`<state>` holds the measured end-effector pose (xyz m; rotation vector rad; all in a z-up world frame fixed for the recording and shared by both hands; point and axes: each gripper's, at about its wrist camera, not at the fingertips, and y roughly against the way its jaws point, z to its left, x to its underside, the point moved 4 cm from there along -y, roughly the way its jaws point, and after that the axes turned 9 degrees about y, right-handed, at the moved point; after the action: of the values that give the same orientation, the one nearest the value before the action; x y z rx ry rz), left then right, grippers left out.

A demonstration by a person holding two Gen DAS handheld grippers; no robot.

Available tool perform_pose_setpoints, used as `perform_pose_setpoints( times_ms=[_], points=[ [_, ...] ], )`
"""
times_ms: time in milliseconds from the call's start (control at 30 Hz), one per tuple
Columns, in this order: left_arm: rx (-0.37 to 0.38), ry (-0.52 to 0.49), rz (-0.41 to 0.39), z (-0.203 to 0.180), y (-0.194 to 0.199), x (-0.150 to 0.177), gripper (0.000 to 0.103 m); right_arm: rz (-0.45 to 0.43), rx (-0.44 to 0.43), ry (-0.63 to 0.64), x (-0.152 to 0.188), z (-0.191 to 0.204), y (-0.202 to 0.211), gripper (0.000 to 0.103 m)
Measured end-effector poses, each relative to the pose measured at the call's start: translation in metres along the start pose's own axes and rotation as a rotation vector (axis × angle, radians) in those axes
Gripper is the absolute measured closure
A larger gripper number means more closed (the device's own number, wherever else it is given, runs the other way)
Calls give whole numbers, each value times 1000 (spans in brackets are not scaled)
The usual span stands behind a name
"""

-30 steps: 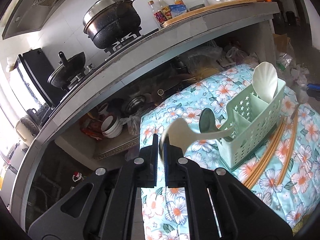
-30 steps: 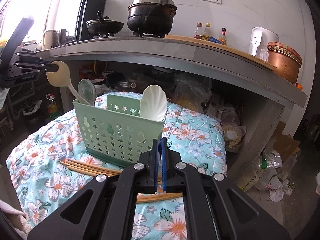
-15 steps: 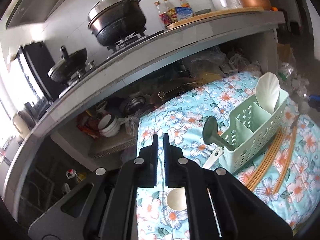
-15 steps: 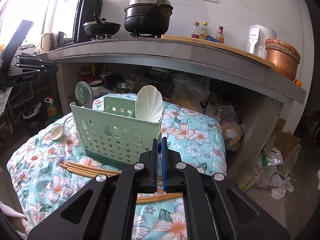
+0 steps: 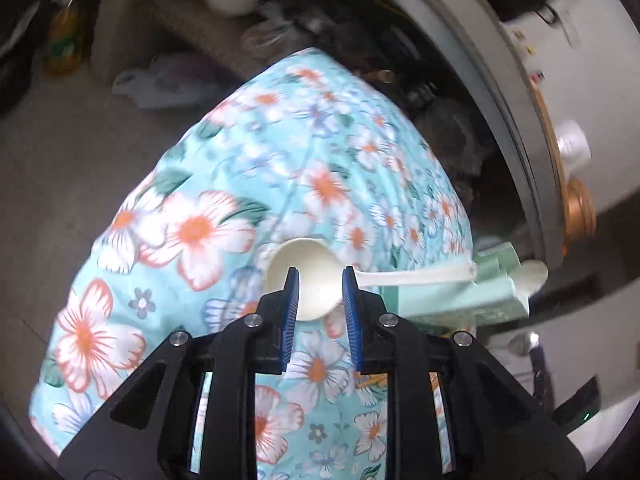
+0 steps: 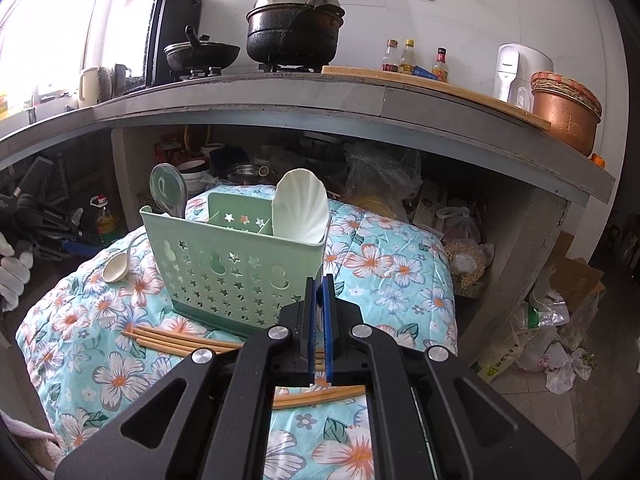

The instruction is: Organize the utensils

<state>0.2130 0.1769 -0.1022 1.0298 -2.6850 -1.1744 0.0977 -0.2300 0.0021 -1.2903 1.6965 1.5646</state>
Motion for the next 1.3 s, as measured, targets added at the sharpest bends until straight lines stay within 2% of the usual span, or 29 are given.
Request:
perform_pose_setpoints(
  times_ms=[67, 167, 300, 533, 633, 667, 767, 900, 967, 1167, 1300],
  points=[
    [18, 42, 6, 13, -7, -3, 83, 2, 0, 3, 0, 1, -1, 100],
    [-21, 41, 7, 25, -20, -8, 83, 5, -1, 4, -1, 2, -2, 100],
    [-17, 62, 23, 34, -30, -8, 83, 8, -1, 4, -1, 3, -3, 100],
    [-34, -2, 38, 20, -34, 4, 83, 10, -5, 2, -2, 4, -6, 100],
    [-84, -33, 26, 18, -42, 9, 90, 8, -6, -4, -2, 3, -6, 100],
    [-104, -41, 15, 19, -43, 9, 95, 7, -7, -9, -2, 2, -6, 100],
    [-126, -82, -28, 14, -38, 11, 96, 1, -12, -35, -1, -3, -5, 100],
    [-163, -197, -133, -6, -13, 13, 98, -2, -24, -83, -1, -13, -3, 100],
    [-184, -271, -212, -21, 9, 14, 99, -4, -24, -99, -1, -17, -2, 100],
    [-274, -598, -502, -89, 77, 32, 101, -16, -22, -119, -4, -23, 0, 100],
    [-296, -772, -647, -134, 104, 50, 101, -33, -14, -110, -9, -22, 4, 100]
  ],
)
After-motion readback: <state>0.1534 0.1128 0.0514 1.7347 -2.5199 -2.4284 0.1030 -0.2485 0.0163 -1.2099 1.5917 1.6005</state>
